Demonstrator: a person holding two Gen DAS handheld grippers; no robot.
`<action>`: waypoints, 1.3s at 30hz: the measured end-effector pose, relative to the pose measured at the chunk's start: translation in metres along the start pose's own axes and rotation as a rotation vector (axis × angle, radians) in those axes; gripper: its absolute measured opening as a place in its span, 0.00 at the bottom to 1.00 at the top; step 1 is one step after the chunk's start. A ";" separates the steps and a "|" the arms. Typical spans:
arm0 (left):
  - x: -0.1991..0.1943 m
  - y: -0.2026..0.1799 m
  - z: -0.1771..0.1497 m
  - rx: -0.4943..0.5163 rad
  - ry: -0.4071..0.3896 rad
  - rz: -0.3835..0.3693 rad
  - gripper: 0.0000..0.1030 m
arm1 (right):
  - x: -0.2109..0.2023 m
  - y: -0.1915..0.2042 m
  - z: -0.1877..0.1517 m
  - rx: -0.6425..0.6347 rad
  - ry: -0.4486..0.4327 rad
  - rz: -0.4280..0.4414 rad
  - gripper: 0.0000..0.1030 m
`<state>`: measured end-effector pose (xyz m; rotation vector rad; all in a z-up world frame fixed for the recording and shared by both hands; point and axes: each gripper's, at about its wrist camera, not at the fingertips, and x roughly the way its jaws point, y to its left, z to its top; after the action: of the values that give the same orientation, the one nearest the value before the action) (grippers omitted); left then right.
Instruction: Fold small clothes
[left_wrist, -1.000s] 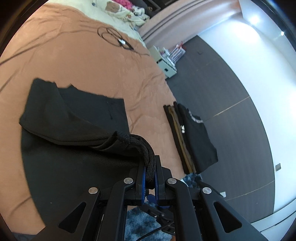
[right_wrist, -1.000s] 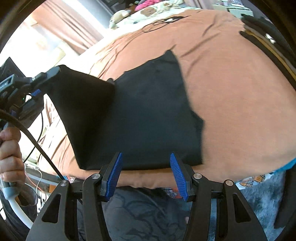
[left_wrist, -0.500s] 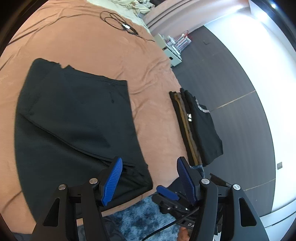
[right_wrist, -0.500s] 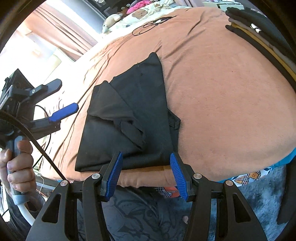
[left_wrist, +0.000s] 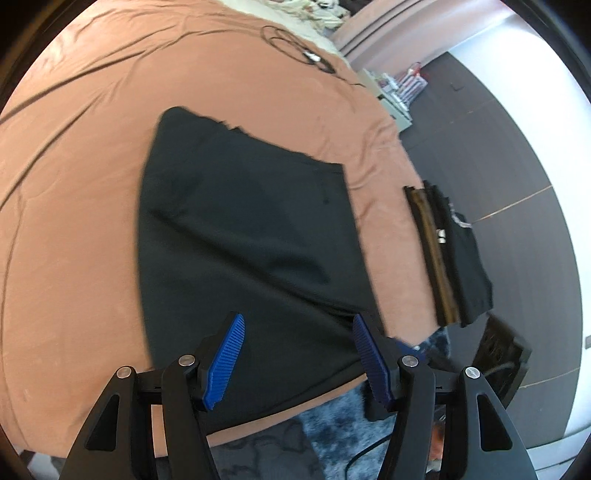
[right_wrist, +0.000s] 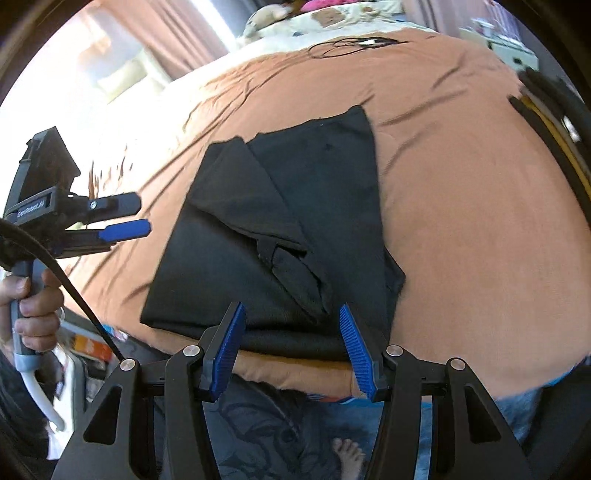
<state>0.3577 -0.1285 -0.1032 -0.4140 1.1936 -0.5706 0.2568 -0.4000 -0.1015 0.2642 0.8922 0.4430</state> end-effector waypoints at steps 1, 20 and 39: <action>0.000 0.006 -0.002 -0.006 0.004 0.010 0.60 | 0.004 0.002 0.004 -0.017 0.012 -0.016 0.50; 0.017 0.064 -0.040 -0.071 0.075 0.116 0.50 | 0.057 0.010 0.048 -0.143 0.091 -0.093 0.26; 0.013 0.061 -0.043 -0.037 0.078 0.168 0.29 | 0.019 -0.023 0.032 0.003 0.043 -0.020 0.03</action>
<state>0.3317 -0.0886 -0.1622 -0.3208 1.3013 -0.4231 0.2983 -0.4124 -0.1048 0.2490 0.9372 0.4298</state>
